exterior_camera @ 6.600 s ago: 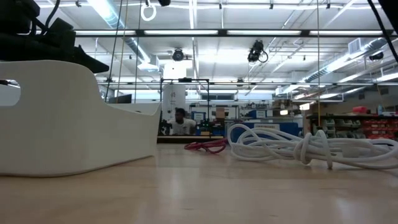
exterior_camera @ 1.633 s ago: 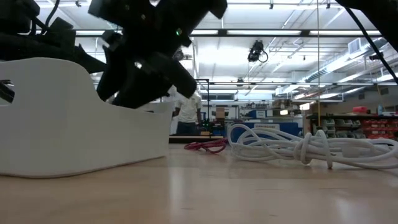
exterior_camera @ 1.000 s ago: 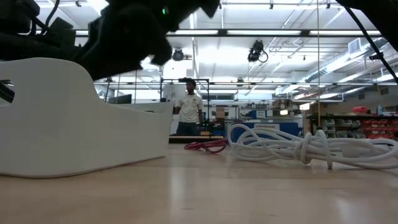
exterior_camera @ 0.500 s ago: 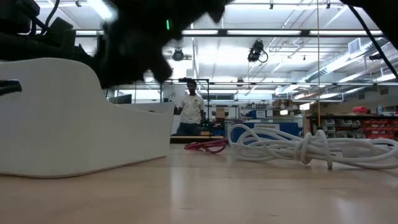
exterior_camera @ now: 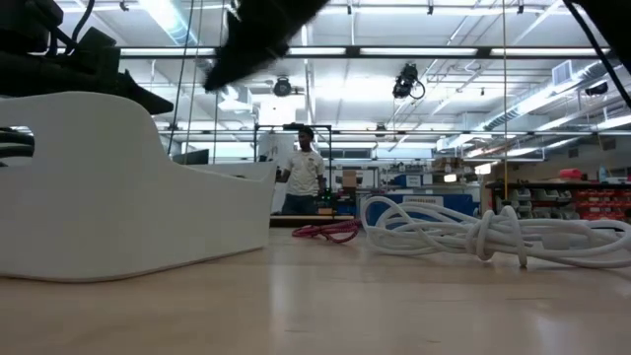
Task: Pick and place USB-C Cables
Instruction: Put the pink charger cable into the white bin
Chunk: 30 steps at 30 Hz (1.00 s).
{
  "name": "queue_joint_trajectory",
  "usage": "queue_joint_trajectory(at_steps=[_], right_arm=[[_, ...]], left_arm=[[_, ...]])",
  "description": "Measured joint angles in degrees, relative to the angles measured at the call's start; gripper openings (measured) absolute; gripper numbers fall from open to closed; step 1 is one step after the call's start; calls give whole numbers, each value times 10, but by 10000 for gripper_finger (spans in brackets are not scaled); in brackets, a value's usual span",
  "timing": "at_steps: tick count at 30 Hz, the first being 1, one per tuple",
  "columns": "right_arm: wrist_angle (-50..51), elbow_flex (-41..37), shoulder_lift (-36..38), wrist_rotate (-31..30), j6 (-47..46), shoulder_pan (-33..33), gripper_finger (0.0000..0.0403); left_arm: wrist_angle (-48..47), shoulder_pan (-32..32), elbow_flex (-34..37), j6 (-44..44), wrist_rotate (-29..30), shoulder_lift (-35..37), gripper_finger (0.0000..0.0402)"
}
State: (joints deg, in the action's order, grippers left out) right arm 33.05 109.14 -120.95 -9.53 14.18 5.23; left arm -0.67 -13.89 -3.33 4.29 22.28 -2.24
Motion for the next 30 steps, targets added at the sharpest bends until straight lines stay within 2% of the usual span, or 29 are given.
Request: queue_joint_trajectory(at_steps=[4, 6, 11, 18, 24, 30], right_arm=[[91, 1, 9, 17, -84, -45, 201], [143, -2, 8, 45, -110, -68, 201], [171, -52, 4, 123, -153, -110, 204], [149, -133, 4, 117, -171, -130, 230], [94, -194, 4, 100, -188, -120, 257], [48, -226, 4, 92, -203, -111, 258]], left_arm=[[0, 0, 0, 0, 0, 0, 25], [0, 0, 0, 0, 0, 0, 25], [0, 0, 0, 0, 0, 0, 25], [0, 0, 0, 0, 0, 0, 25], [0, 0, 0, 0, 0, 0, 25], [0, 0, 0, 0, 0, 0, 25]])
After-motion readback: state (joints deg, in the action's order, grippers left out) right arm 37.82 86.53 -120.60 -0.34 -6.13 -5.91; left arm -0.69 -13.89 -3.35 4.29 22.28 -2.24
